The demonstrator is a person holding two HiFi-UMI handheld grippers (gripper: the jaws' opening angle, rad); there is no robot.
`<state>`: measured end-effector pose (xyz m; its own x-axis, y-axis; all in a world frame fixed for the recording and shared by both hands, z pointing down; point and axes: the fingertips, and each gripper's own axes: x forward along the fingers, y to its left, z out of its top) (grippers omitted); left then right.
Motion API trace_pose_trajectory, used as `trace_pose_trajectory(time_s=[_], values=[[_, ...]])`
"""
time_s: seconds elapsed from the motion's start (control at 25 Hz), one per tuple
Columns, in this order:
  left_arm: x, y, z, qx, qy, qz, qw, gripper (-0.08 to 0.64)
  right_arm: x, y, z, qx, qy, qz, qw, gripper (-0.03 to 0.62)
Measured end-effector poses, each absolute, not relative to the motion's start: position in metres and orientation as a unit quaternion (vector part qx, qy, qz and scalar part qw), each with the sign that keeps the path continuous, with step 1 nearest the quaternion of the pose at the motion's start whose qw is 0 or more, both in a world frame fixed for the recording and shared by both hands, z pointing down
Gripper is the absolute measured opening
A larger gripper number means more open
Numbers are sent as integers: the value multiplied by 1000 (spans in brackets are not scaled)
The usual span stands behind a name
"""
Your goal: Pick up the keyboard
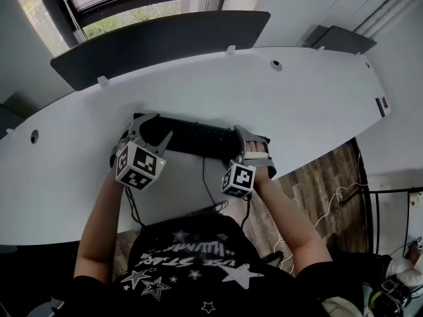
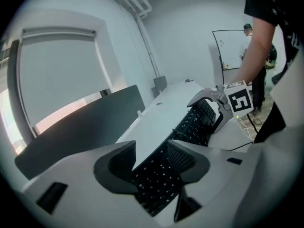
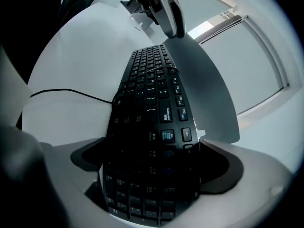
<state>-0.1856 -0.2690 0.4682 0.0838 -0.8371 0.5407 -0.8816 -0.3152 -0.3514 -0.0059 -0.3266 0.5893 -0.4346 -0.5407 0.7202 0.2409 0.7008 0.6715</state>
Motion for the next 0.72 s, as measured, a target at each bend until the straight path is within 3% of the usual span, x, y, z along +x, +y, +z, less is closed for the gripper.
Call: trace_pose_trajectory(time_s=[0.12, 0.32, 0.72], values=[[-172, -277, 483, 751, -521, 405, 15, 234, -5, -325, 589, 111, -758, -393, 509, 578], [-155, -279, 510, 754, -402, 519, -18, 235, -4, -322, 587, 111, -758, -414, 491, 578], [-154, -288, 537, 737, -300, 606, -9, 235, -6, -318, 583, 111, -763, -440, 461, 578]])
